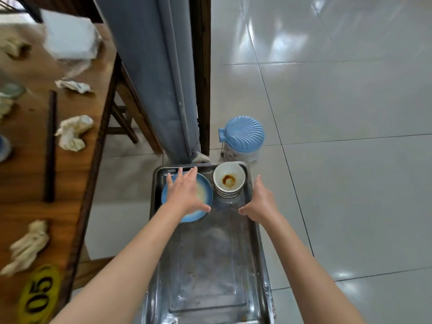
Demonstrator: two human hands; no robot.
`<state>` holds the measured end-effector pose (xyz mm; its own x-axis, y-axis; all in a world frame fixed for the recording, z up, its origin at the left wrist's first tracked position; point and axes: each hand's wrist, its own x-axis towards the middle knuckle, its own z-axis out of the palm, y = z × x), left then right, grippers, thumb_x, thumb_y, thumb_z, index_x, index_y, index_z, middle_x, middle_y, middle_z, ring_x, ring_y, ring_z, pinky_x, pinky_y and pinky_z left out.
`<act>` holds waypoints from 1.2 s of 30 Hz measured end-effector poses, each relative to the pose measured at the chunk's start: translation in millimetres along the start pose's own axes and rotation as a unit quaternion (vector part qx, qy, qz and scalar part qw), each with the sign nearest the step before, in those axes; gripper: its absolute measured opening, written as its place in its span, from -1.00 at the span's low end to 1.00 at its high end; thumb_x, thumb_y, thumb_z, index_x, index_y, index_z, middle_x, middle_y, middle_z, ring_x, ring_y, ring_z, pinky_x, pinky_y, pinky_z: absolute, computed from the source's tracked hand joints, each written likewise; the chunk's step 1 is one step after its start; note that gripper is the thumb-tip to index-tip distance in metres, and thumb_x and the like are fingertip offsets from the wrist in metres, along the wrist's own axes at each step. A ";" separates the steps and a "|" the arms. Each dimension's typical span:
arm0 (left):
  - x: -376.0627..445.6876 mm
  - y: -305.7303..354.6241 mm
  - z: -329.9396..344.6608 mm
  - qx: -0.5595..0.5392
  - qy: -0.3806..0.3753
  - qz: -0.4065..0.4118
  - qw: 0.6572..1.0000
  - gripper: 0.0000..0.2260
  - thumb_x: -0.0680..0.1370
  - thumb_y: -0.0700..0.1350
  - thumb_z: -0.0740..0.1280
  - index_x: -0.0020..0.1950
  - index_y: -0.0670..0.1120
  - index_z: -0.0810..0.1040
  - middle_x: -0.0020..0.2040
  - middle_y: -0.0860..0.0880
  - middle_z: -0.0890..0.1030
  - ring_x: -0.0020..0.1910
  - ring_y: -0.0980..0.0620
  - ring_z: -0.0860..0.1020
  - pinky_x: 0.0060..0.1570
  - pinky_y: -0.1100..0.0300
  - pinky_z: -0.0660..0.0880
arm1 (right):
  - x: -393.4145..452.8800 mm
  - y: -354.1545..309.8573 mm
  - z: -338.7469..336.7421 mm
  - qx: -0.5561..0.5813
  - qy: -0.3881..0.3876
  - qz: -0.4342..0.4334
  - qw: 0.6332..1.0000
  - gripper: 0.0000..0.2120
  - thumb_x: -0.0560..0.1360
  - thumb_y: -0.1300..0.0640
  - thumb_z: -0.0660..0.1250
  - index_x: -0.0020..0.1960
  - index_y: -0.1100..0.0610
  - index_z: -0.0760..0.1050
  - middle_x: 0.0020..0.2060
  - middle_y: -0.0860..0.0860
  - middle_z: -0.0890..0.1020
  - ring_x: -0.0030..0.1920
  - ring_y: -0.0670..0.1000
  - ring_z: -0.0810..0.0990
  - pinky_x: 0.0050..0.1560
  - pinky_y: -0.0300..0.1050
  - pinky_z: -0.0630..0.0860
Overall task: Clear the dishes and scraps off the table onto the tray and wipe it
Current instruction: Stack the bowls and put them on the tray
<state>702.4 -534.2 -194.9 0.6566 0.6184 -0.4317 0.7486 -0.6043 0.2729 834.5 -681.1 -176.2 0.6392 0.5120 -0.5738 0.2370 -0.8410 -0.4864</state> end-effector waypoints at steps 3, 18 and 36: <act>-28.2 7.8 -33.1 -0.018 0.016 -0.007 1.000 0.07 0.22 0.25 0.50 0.53 -0.06 -0.02 0.52 -0.02 0.15 0.51 -0.09 -0.06 0.40 -0.18 -0.20 | -31.4 -21.0 -21.6 -0.002 -0.008 -0.025 1.000 0.09 0.28 0.26 0.53 0.53 0.13 -0.16 0.41 0.13 0.32 0.37 0.12 0.32 0.08 -0.23 0.36; -185.6 -29.3 -177.7 -0.024 0.103 0.036 0.994 -0.05 0.31 0.16 0.50 0.53 0.01 0.01 0.52 0.03 0.16 0.51 -0.05 -0.02 0.40 -0.10 -0.23 | -189.7 -129.9 -62.6 -0.056 -0.001 -0.165 0.985 0.03 0.28 0.19 0.54 0.52 -0.02 -0.06 0.43 -0.02 0.29 0.38 0.04 0.30 0.23 -0.06 0.38; -311.1 -207.8 -252.0 -0.032 0.127 0.138 0.982 -0.11 0.37 0.09 0.48 0.53 0.04 0.00 0.52 0.06 0.14 0.52 0.02 -0.05 0.39 0.04 -0.20 | -351.7 -241.6 55.5 -0.020 0.091 -0.198 0.976 -0.02 0.28 0.19 0.54 0.52 0.01 0.03 0.42 -0.06 0.31 0.38 -0.02 0.31 0.32 -0.10 0.34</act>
<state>365.7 -474.4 99.3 0.8313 0.5455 -0.1069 0.5373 -0.7392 0.4061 511.9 -648.3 106.5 0.6108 0.7612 -0.2178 0.5177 -0.5922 -0.6175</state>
